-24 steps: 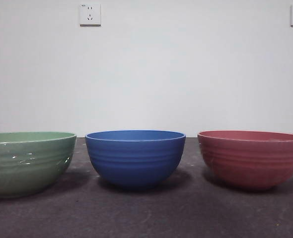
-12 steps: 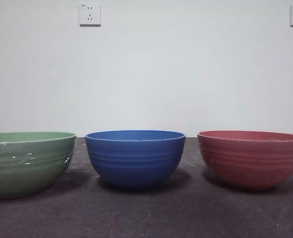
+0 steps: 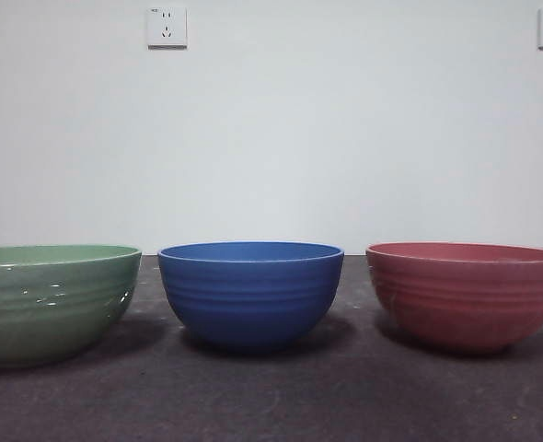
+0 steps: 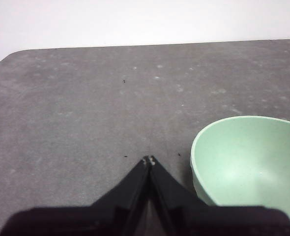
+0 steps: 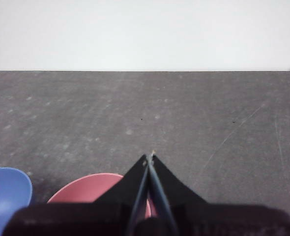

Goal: Pick up the green bowl on the top,put the green bowl on the left,pick up the red bowl in the middle,put the red bowl on the right

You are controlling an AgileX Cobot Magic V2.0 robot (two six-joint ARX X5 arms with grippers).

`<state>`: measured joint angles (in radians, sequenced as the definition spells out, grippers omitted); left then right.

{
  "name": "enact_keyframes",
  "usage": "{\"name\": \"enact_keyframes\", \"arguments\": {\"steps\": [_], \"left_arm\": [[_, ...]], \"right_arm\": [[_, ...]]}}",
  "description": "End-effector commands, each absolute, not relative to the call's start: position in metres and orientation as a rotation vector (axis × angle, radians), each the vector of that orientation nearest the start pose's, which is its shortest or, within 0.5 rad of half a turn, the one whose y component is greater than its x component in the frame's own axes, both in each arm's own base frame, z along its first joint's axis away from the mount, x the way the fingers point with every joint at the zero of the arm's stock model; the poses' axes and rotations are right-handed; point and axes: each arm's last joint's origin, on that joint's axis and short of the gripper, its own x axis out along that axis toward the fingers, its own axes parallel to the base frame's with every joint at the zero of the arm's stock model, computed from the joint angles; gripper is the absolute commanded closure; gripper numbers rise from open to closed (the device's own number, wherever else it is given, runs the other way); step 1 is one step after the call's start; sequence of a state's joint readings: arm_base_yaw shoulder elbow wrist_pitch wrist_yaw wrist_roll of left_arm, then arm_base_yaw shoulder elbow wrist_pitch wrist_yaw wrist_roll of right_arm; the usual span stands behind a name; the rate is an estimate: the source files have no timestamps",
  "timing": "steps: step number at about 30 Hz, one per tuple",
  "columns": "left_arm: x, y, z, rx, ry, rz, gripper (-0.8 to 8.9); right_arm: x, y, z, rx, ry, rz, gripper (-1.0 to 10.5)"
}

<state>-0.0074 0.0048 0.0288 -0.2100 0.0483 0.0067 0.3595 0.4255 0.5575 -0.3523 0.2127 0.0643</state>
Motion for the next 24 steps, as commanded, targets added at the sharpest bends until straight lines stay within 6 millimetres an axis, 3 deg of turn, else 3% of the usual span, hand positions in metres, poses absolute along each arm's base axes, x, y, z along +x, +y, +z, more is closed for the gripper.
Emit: {"name": "enact_keyframes", "arguments": {"steps": [1, 5, 8, 17, 24], "left_arm": [[0.095, -0.002, 0.148, -0.005, 0.202, -0.058, 8.17], [0.095, -0.002, 0.148, -0.005, 0.201, -0.059, 8.17], [0.095, -0.002, 0.148, -0.005, 0.200, -0.058, 8.17], [0.095, -0.002, 0.148, -0.005, 0.202, -0.059, 8.17], [0.095, -0.002, 0.148, -0.005, 0.202, -0.058, 8.17]], "right_arm": [[0.103, 0.032, 0.282, 0.001, 0.221, 0.142, 9.4], [0.084, 0.022, 0.276, -0.060, 0.192, 0.114, 9.4], [0.077, 0.016, 0.256, -0.061, 0.172, 0.110, 9.4], [0.092, 0.011, 0.178, -0.029, 0.134, 0.178, 9.4], [0.095, 0.011, 0.150, -0.026, 0.159, 0.191, 9.4]]}}
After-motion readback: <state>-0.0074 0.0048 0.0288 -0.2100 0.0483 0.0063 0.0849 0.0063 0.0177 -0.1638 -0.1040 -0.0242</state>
